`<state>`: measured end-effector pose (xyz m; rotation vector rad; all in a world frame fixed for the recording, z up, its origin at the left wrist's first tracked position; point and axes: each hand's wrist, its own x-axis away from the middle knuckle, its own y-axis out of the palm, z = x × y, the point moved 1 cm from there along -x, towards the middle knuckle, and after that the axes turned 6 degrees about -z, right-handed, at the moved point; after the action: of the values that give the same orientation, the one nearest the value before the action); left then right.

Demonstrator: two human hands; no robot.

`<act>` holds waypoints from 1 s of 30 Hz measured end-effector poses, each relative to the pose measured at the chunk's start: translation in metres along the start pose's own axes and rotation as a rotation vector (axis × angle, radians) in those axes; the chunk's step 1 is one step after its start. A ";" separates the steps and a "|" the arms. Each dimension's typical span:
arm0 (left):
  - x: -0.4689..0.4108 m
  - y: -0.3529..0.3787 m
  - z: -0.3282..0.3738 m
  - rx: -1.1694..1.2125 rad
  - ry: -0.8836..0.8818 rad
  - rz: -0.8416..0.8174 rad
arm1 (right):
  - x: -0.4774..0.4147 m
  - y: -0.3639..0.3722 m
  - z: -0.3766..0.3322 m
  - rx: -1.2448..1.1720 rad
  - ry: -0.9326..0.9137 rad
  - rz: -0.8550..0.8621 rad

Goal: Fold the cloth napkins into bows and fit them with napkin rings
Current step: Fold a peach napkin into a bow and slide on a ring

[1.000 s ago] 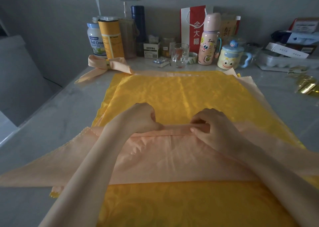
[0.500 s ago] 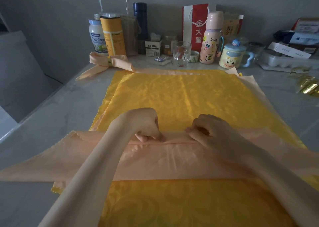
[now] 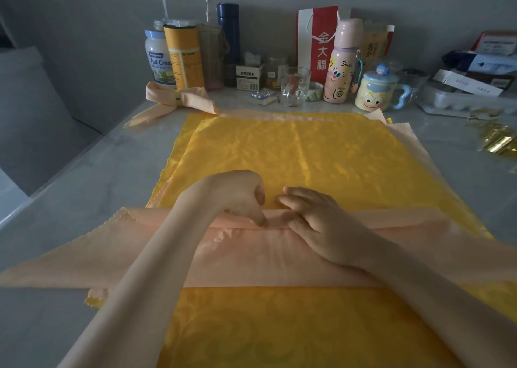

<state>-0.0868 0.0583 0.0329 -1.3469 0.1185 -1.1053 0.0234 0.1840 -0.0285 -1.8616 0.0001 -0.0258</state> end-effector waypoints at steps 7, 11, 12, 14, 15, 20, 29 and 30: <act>0.000 0.004 0.005 -0.071 0.030 0.008 | 0.004 -0.005 -0.001 -0.116 0.004 0.189; -0.001 0.005 0.006 -0.053 0.028 0.033 | 0.005 -0.012 0.002 -0.126 0.054 0.188; -0.001 0.006 0.006 -0.049 0.029 0.045 | 0.006 -0.013 0.003 -0.143 0.062 0.183; -0.003 0.008 0.007 -0.047 0.043 0.075 | 0.006 -0.014 0.006 -0.193 0.076 0.176; -0.004 0.009 0.008 -0.049 0.053 0.090 | 0.007 -0.016 0.007 -0.208 0.081 0.179; -0.003 0.007 0.007 -0.037 0.087 0.094 | 0.012 -0.018 0.007 -0.173 0.060 0.253; -0.001 0.003 0.008 0.044 0.090 0.025 | 0.020 -0.019 0.001 -0.108 -0.065 0.192; -0.001 0.003 0.009 0.041 0.084 0.004 | 0.021 -0.021 0.000 -0.120 -0.053 0.145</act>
<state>-0.0802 0.0646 0.0325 -1.2636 0.1595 -1.1554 0.0441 0.1902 -0.0079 -1.9771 0.1015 0.1270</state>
